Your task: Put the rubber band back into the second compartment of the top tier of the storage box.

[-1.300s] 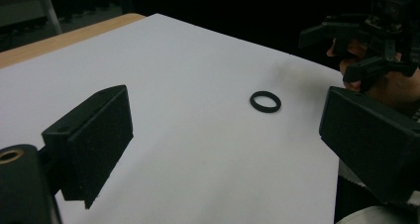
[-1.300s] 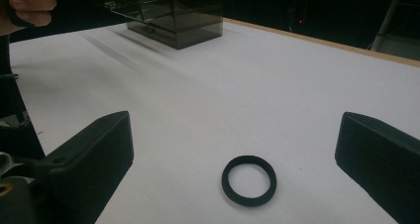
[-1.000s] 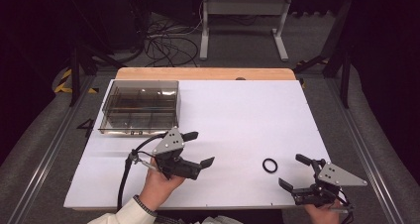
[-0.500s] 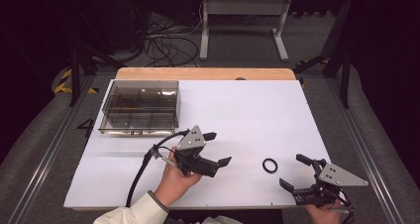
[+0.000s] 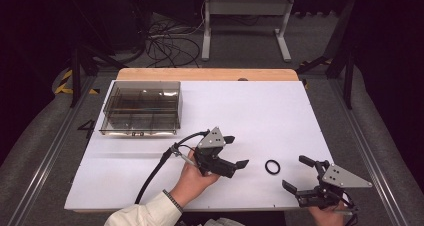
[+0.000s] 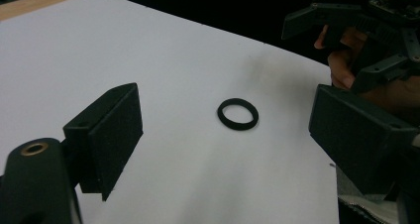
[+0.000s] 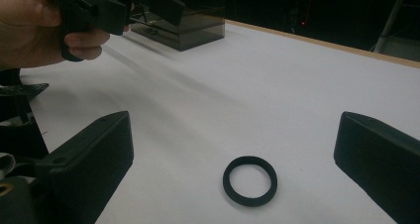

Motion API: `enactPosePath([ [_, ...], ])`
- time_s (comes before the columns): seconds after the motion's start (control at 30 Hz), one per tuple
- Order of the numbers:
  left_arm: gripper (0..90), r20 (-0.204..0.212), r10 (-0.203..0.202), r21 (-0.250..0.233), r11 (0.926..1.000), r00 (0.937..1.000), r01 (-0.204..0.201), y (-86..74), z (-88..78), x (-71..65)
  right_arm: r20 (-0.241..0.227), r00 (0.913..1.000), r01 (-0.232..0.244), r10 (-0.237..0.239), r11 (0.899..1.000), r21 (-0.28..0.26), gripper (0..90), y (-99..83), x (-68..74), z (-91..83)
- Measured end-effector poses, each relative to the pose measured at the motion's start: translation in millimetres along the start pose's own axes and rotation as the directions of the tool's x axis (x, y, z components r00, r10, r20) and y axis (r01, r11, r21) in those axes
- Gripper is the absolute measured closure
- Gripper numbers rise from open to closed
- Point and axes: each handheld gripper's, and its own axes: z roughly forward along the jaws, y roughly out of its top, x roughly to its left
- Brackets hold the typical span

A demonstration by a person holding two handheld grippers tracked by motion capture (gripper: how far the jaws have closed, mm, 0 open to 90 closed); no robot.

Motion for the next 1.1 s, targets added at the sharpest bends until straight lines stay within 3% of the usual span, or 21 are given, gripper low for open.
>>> enactPosePath([
  [0.17,15.9,-0.005,0.006,0.013,0.9999,1.0000,-0.006,-1.6,9.7,0.8,0.000,1.0000,-0.005,0.005,1.000,-0.004,2.7,-0.4,-0.5,-0.5],
  [0.4,17.1,-0.013,0.044,0.024,0.9988,0.9990,-0.043,-5.1,22.9,2.0,0.000,1.0000,-0.005,0.005,1.000,-0.004,2.7,-0.5,-0.7,-0.7],
  [1.1,18.0,0.019,0.031,0.087,0.9956,0.9993,-0.032,-7.7,68.5,-0.4,-0.008,1.0000,-0.003,0.003,1.000,-0.003,3.0,-0.7,-2.0,-2.2],
])
